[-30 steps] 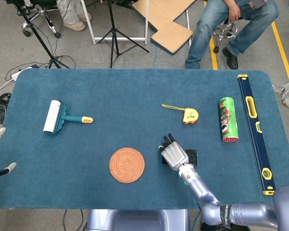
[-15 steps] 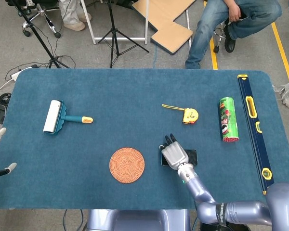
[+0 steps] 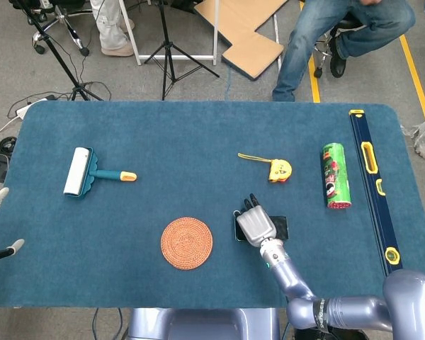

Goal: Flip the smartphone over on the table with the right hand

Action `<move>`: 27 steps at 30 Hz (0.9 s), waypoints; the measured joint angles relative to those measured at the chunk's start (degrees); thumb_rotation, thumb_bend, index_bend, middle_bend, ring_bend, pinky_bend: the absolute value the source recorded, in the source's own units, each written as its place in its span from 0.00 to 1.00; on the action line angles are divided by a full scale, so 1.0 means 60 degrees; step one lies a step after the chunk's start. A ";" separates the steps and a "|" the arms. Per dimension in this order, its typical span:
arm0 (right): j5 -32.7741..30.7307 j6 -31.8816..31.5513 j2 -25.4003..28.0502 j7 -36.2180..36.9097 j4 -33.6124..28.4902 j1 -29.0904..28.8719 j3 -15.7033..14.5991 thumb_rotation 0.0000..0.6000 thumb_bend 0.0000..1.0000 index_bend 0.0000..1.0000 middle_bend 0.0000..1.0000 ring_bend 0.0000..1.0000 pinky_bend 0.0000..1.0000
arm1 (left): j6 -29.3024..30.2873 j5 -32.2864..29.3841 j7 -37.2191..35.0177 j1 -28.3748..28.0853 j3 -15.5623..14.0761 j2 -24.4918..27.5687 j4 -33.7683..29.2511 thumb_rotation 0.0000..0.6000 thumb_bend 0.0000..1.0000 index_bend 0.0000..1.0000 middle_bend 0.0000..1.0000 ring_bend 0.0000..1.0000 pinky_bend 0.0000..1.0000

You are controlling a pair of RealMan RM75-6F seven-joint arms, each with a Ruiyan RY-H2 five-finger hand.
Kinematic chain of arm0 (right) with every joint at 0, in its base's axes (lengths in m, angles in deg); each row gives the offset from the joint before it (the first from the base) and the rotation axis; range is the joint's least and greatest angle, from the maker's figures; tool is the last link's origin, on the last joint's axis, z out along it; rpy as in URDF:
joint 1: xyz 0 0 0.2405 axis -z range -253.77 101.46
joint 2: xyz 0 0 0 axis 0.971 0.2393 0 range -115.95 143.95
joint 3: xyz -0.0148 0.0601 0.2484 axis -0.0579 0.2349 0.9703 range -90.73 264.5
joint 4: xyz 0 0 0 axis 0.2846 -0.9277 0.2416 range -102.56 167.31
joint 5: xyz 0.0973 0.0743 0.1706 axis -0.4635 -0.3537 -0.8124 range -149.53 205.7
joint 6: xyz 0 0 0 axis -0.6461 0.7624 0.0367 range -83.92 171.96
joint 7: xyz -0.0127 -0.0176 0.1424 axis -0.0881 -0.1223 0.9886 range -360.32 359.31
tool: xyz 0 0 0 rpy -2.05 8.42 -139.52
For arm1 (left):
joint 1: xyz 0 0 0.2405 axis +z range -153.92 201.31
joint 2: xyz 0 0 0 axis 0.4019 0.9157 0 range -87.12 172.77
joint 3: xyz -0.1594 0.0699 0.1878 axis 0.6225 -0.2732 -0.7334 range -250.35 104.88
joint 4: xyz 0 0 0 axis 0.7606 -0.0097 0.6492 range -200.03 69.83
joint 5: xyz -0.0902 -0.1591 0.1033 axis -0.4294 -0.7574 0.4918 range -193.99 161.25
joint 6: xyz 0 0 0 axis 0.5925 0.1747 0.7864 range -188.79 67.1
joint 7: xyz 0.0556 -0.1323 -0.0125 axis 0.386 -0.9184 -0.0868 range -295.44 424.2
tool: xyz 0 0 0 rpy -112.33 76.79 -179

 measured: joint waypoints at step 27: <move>0.3758 0.0815 0.0674 1.5353 0.0387 0.1878 0.1832 1.00 0.34 0.44 0.47 0.11 0.09 | -0.0059 0.0065 -0.0028 -0.0024 -0.0073 0.0019 -0.0042 1.00 0.00 0.00 0.00 0.00 0.00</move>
